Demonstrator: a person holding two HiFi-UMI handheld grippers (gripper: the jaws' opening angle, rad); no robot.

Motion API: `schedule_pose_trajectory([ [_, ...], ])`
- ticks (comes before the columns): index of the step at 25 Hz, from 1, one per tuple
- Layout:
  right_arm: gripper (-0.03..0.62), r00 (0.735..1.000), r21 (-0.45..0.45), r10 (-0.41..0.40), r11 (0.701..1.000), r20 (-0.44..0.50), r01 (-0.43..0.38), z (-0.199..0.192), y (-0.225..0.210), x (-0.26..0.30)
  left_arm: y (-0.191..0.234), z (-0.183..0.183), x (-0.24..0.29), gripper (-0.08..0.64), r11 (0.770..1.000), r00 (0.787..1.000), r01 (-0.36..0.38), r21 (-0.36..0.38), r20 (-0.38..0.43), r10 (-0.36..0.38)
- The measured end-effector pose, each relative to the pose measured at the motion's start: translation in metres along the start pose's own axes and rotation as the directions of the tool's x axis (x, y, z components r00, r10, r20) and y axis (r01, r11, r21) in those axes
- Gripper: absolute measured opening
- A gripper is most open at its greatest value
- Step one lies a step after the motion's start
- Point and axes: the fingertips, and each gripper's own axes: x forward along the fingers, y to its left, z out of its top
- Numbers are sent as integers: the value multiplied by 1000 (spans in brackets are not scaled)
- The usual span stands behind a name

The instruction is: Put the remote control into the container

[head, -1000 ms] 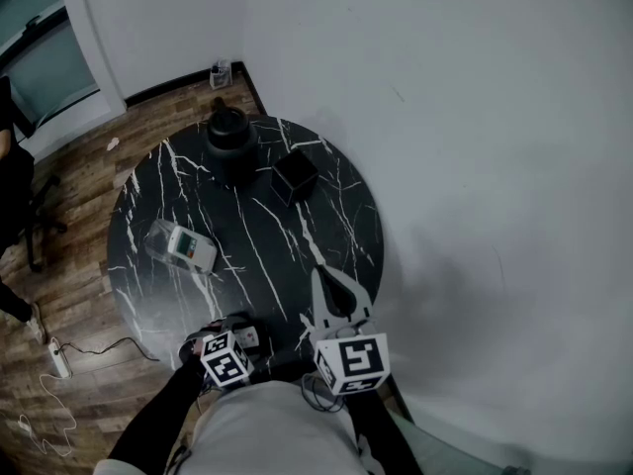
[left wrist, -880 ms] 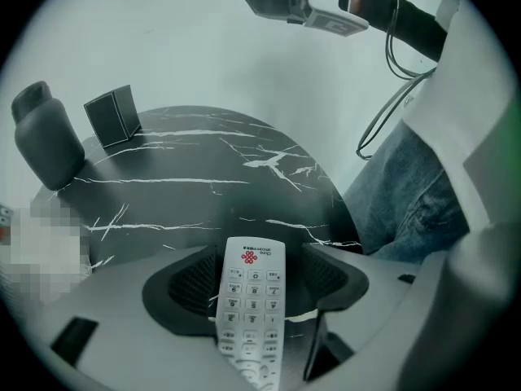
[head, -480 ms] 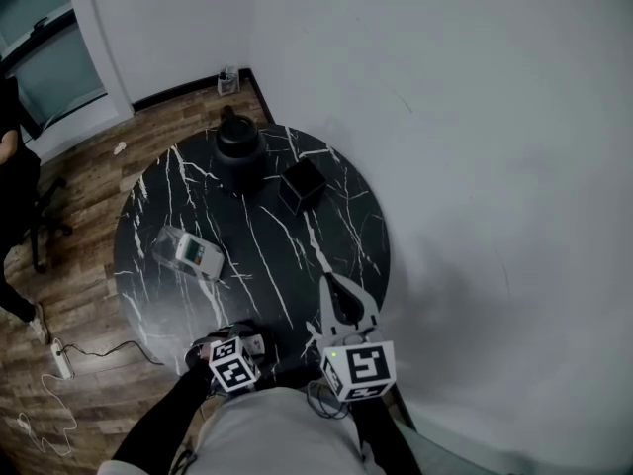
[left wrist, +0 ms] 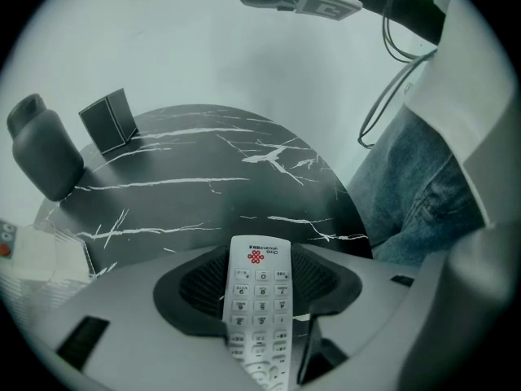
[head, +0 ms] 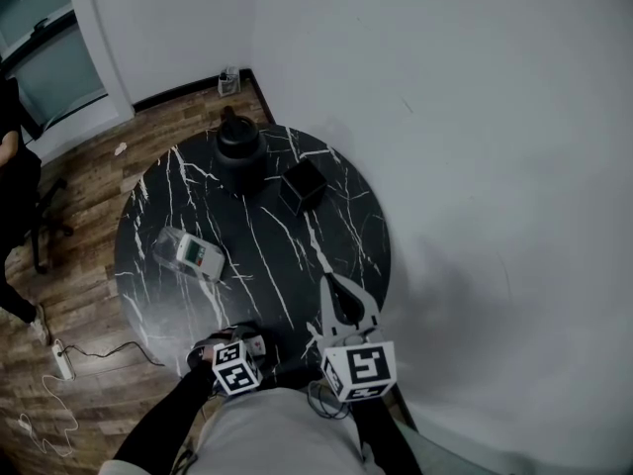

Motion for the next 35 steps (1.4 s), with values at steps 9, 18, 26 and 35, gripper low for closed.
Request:
schedule_pose_trajectory([
  [9, 5, 1000, -2, 4, 1000, 22, -4, 6, 1, 1, 1, -5, -6, 249, 996, 998, -65, 57, 16, 64],
  [18, 5, 1000, 9, 15, 1000, 27, -15, 8, 4, 2, 13, -7, -28, 249, 989, 986, -146, 9, 84, 145],
  [26, 5, 999, 2, 47, 999, 24, -47, 6, 12, 3, 30, 1, -66, 249, 964, 947, -253, -76, 183, 263],
  [35, 5, 997, -2, 61, 998, 38, -61, 10, 15, 4, 49, 0, -102, 247, 913, 881, -365, -183, 247, 402],
])
